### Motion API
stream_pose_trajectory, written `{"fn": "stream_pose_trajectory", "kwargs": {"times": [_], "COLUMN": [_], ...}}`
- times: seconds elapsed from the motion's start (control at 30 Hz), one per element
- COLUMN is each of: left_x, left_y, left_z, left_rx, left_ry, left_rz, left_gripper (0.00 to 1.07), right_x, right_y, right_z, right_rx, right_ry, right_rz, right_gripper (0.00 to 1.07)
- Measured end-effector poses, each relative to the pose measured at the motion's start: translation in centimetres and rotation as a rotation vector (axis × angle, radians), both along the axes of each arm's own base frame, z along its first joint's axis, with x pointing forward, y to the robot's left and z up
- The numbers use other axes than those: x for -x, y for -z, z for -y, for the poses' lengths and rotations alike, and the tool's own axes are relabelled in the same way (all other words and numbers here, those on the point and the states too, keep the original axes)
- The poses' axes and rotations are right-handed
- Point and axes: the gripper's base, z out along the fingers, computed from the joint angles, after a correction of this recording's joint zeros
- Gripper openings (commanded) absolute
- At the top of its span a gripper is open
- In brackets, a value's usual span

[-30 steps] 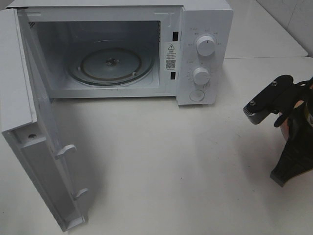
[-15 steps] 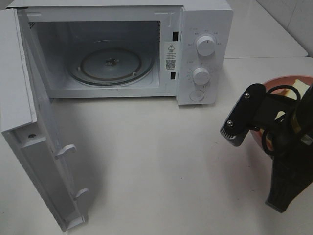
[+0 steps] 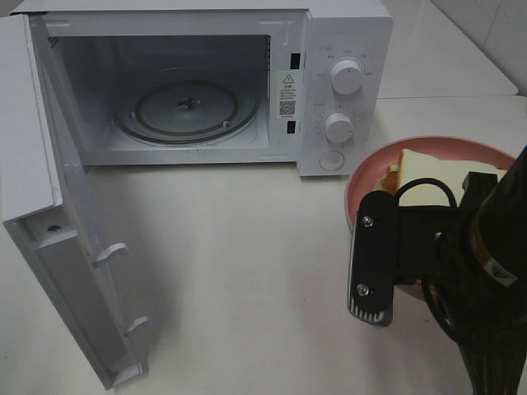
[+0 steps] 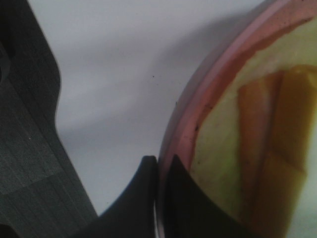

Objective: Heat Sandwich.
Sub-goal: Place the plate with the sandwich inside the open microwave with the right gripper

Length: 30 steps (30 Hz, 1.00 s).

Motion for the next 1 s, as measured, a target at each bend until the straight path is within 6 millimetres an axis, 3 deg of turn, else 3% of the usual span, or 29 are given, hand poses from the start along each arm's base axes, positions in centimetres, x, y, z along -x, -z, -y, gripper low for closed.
{"fn": "stream_pose_trajectory", "kwargs": {"times": [1.0], "left_x": [0.0], "left_y": [0.0], "left_z": [0.0], "left_rx": [0.000], "left_ry": [0.000], "left_rz": [0.000], "left_gripper": [0.98], "right_x": [0.4], "right_y": [0.2], "right_z": [-1.3], "right_rx": [0.062], "right_ry": [-0.627], "right_rz": [-0.098], "right_gripper": [0.00]}}
